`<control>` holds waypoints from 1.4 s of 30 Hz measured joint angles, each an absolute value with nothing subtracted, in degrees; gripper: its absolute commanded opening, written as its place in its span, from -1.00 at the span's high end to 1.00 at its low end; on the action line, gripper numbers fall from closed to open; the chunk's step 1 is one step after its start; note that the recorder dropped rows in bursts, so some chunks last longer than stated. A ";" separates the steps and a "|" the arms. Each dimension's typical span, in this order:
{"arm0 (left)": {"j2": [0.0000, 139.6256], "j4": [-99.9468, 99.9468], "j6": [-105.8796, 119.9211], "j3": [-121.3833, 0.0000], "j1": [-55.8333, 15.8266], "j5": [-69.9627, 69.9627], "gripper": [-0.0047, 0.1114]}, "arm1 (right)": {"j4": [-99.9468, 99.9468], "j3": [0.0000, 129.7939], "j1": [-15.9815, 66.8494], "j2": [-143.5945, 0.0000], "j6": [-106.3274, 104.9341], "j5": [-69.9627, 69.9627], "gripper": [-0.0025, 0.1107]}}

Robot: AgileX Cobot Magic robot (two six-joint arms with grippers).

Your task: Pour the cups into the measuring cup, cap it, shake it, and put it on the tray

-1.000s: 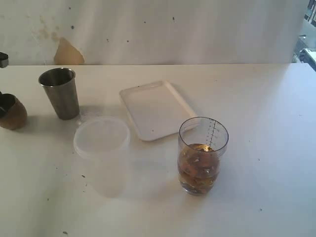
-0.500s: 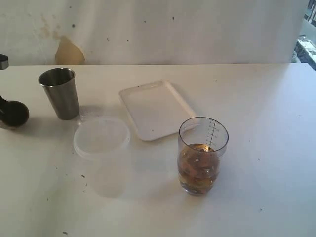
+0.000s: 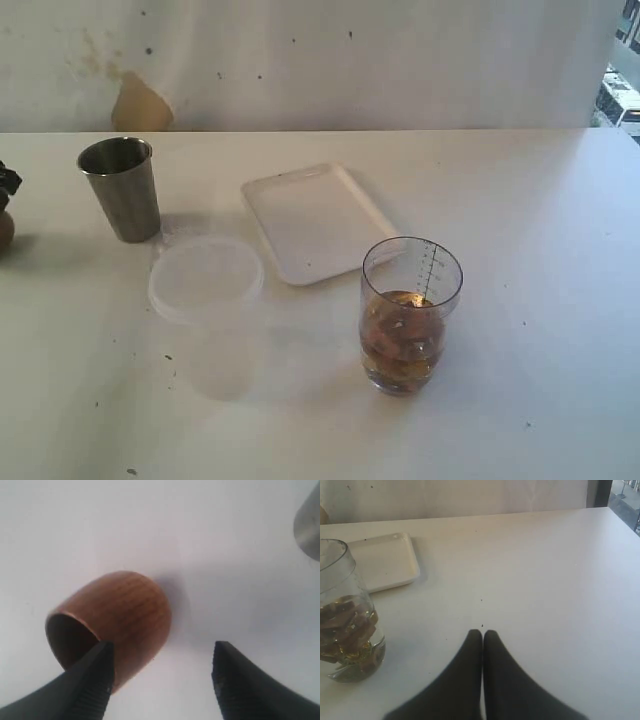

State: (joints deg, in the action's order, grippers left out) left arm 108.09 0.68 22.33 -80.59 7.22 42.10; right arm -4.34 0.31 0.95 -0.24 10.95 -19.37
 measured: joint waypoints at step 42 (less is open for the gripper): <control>116.39 8.89 28.08 -95.79 7.33 60.27 -0.01 | -4.34 0.31 0.95 -0.24 11.17 -19.37 0.96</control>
